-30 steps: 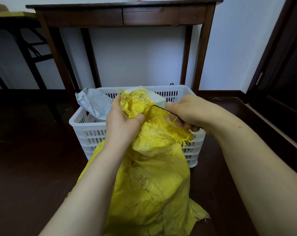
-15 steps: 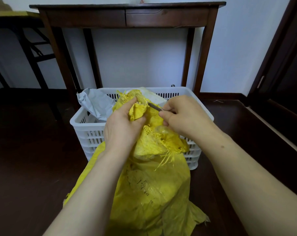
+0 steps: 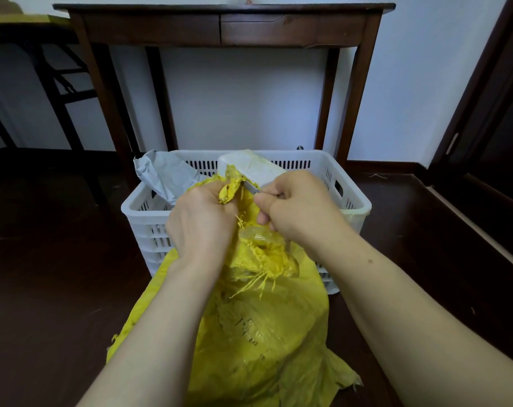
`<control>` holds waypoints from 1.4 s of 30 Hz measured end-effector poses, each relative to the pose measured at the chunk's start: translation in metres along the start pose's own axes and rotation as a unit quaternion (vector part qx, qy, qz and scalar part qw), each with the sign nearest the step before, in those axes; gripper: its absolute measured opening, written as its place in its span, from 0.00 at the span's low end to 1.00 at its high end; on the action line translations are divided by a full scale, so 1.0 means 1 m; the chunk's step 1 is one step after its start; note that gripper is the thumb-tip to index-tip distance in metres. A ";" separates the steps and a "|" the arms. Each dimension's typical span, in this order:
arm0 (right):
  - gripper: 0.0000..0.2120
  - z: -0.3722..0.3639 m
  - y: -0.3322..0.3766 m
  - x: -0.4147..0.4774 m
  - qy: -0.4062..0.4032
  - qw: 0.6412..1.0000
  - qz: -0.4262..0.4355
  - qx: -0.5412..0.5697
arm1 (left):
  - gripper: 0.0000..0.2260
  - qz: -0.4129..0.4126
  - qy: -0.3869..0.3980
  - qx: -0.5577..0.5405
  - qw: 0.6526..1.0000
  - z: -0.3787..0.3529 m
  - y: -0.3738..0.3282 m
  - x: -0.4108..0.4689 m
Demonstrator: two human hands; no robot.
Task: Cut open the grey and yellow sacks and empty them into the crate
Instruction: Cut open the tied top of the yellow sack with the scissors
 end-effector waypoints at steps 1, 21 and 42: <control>0.12 -0.001 0.001 0.000 0.000 1.000 0.006 -0.005 | 0.05 0.003 -0.001 -0.002 1.000 0.001 0.002 0.001; 0.13 -0.005 -0.004 0.005 0.004 1.000 -0.002 -0.023 | 0.08 -0.020 -0.018 0.033 0.999 -0.004 0.003 -0.003; 0.21 -0.015 -0.004 0.001 -0.001 0.978 0.030 -0.205 | 0.06 -0.076 0.047 0.162 0.983 -0.019 0.008 -0.001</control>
Point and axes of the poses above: each hand's wrist, its own x-axis towards the middle knuckle, its own z-axis out of the back of the hand, y = z × x, the point moved 5 cm from there along x, towards the middle knuckle, and after that the axes turned 3 degrees about z, right-handed, at the moved point
